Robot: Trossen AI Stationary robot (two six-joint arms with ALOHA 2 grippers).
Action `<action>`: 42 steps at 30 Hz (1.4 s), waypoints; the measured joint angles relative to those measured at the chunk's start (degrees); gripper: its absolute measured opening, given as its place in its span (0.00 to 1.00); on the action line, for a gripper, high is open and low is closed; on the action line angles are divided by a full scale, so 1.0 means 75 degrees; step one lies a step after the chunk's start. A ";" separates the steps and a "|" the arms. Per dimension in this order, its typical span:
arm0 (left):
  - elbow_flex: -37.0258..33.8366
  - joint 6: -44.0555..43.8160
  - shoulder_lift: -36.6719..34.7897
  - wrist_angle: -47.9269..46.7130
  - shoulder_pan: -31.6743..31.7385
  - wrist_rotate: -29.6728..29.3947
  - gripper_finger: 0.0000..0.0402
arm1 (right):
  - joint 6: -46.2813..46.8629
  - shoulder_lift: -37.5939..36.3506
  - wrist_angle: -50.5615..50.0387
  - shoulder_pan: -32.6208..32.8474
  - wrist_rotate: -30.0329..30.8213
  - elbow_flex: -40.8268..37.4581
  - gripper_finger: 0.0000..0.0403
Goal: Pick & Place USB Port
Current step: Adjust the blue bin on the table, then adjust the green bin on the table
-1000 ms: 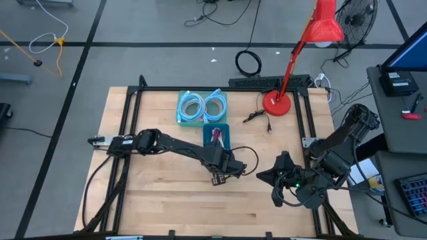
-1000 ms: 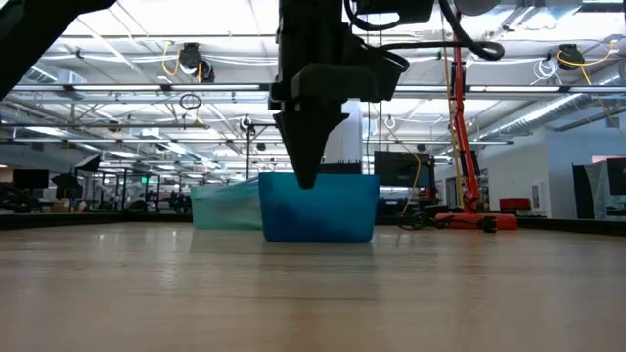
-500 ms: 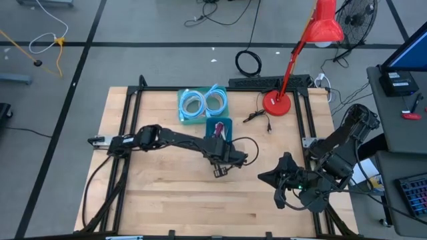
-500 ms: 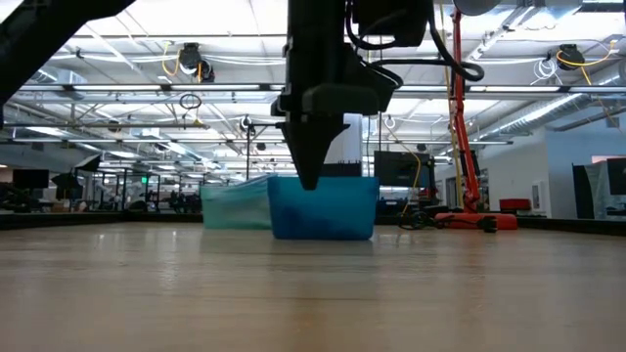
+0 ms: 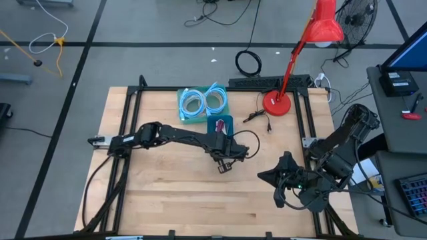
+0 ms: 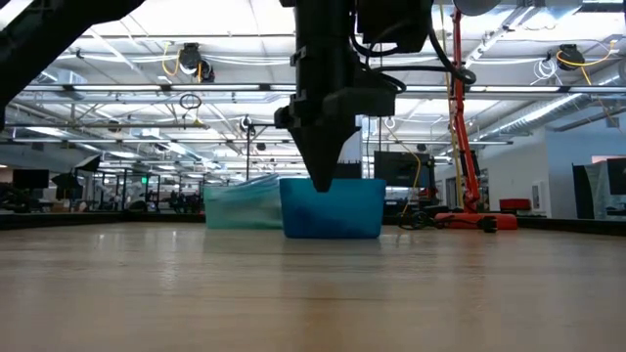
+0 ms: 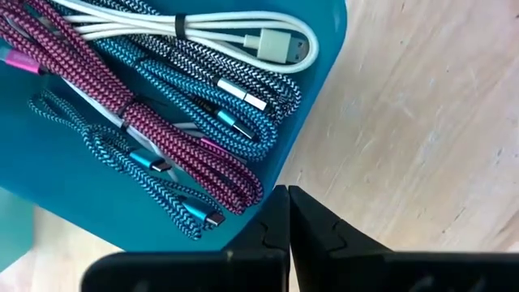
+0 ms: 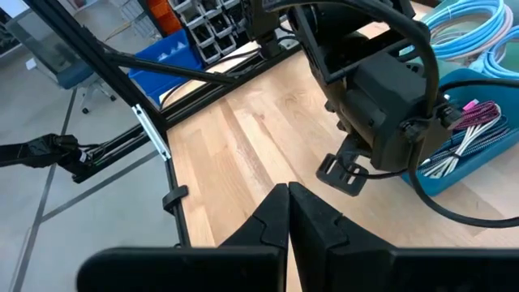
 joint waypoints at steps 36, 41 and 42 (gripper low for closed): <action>-0.5949 -0.3425 -0.4252 0.1552 0.1098 -0.0057 0.00 | 0.0196 -0.0003 0.0175 0.0249 0.0320 0.0003 0.00; -0.6422 -0.3059 -0.4491 0.2064 0.1663 -0.0137 0.00 | 0.0197 -0.0003 0.0154 0.0236 0.0445 0.0003 0.00; -0.6457 -0.2960 -0.4490 0.2129 0.1771 -0.0139 0.00 | 0.0198 -0.0003 0.0144 0.0220 0.0446 0.0003 0.00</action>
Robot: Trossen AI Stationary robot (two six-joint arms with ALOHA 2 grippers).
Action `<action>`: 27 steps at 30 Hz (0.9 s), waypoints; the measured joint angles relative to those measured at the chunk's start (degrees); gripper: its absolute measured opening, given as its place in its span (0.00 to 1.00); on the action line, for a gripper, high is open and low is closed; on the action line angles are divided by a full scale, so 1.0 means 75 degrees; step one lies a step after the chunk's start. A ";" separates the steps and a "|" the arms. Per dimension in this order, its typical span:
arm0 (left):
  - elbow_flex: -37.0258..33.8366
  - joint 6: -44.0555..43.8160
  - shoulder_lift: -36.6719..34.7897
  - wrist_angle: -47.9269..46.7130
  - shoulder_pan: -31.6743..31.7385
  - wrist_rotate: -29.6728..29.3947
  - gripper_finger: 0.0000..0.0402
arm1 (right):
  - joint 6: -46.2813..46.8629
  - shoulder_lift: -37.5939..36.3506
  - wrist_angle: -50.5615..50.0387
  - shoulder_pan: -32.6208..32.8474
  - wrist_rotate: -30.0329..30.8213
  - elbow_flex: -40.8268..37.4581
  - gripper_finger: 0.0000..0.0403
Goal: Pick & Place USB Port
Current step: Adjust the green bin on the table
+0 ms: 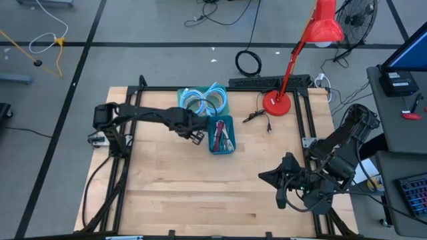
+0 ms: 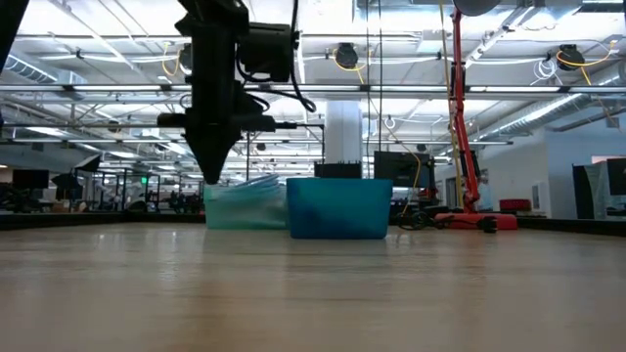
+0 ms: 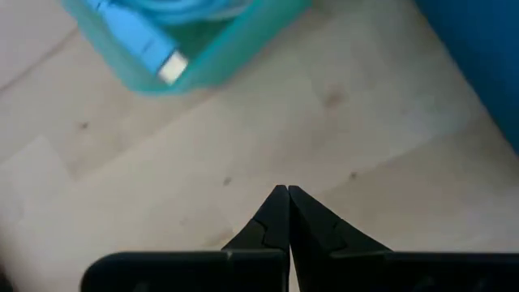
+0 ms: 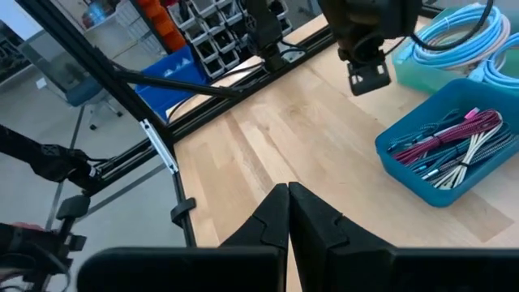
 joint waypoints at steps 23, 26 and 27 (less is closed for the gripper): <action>-0.0202 0.1401 0.0116 0.0519 0.1784 -0.0254 0.00 | 0.0000 0.0000 -0.0034 -0.0073 -0.0026 0.0000 0.00; -0.0202 0.1458 0.0116 0.0634 0.1824 -0.0257 0.00 | 0.0000 0.0000 -0.0037 -0.0073 -0.0023 0.0000 0.00; -0.0202 0.1512 0.0116 0.0665 0.1830 -0.0257 0.00 | 0.0001 0.0000 -0.0049 -0.0073 -0.0017 0.0000 0.00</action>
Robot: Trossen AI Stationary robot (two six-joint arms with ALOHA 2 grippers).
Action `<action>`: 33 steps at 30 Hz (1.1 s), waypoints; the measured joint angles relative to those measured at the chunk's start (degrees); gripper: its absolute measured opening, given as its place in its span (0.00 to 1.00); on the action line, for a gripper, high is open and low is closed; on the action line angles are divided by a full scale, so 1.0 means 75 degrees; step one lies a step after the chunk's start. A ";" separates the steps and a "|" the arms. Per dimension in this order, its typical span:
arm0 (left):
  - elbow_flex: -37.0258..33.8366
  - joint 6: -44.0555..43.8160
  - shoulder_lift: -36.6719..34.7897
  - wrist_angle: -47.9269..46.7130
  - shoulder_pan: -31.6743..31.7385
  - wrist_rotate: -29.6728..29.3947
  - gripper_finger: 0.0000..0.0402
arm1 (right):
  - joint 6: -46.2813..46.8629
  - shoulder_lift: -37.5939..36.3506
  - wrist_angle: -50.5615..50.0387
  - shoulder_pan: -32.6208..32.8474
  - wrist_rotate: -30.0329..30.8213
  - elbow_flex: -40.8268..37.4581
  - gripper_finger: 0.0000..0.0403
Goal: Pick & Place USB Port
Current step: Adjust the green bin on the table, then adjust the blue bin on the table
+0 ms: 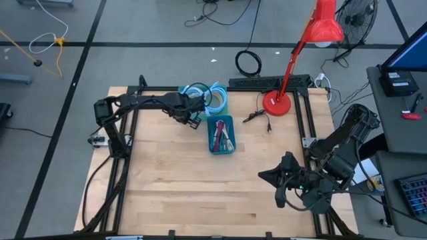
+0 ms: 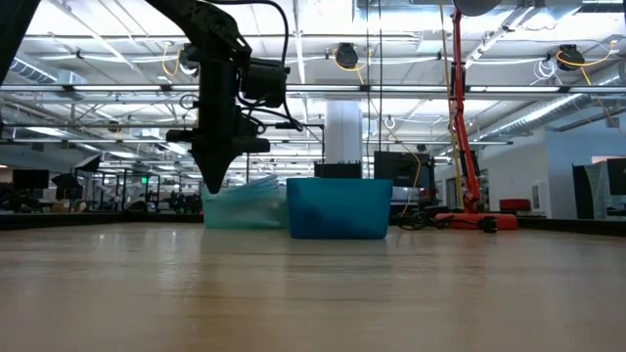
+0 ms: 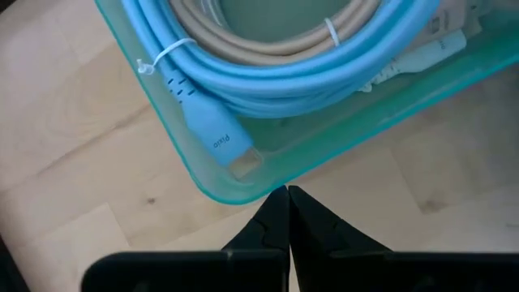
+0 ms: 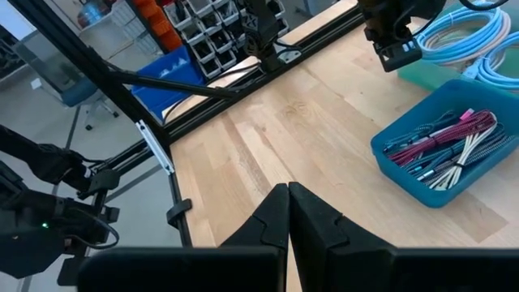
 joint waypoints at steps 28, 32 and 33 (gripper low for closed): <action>0.0012 0.0038 -0.0453 -0.0024 -0.0348 -0.0052 0.00 | 0.0050 0.0003 -0.0069 -0.0035 -0.0041 0.0000 0.00; 0.0013 -0.0461 -0.1138 -0.0139 -0.0615 -0.0321 0.00 | 0.0009 0.0003 -0.0092 -0.0043 -0.0038 0.0000 0.00; 0.0015 -0.0600 -0.1337 -0.0151 -0.0698 -0.0362 0.00 | 0.0000 0.0003 -0.0101 -0.0070 -0.0037 0.0000 0.00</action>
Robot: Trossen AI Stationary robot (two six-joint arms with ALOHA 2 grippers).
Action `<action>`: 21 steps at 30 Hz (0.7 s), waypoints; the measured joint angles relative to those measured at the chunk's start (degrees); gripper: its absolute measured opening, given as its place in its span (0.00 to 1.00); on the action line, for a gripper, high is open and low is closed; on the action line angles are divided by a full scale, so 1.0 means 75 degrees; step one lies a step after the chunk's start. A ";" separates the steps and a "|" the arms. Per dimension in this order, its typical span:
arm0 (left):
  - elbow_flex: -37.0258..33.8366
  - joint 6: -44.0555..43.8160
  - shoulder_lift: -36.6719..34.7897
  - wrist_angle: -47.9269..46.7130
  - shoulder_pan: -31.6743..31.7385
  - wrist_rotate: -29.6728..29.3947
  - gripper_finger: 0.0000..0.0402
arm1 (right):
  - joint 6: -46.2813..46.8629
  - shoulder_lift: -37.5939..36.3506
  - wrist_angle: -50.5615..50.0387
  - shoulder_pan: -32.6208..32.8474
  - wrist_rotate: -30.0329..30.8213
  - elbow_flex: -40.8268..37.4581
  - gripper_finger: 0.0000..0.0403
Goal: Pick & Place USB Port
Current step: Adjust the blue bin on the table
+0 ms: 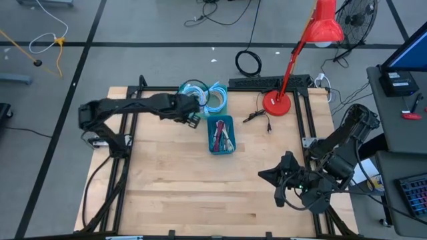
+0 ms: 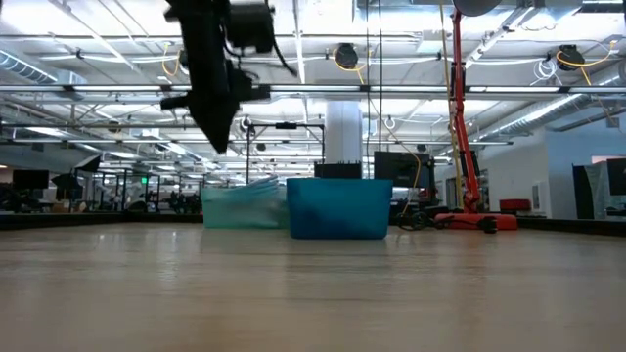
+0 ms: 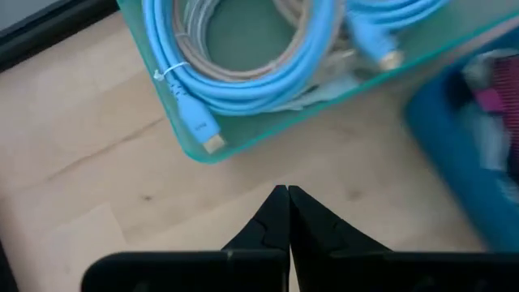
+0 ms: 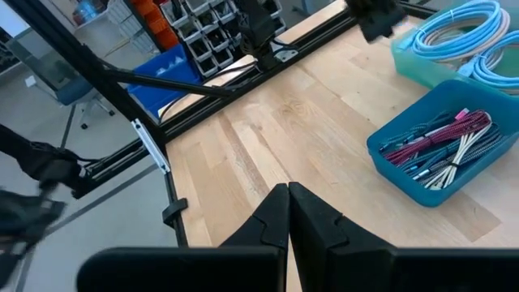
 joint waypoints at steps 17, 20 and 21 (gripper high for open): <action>0.0006 -0.3422 -0.2093 -0.0116 -0.3738 -0.0861 0.00 | 0.1542 0.0225 -0.3218 -0.1929 -0.0345 -0.0390 0.00; 0.0006 -0.4184 -0.2054 -0.0107 -0.4661 -0.1161 0.00 | 0.0893 0.0233 -0.2420 -0.3011 -0.0917 -0.1241 0.00; 0.0006 -0.4433 -0.2026 -0.0116 -0.4950 -0.1296 0.00 | 0.0542 0.0242 -0.1911 -0.3377 -0.1183 -0.1598 0.00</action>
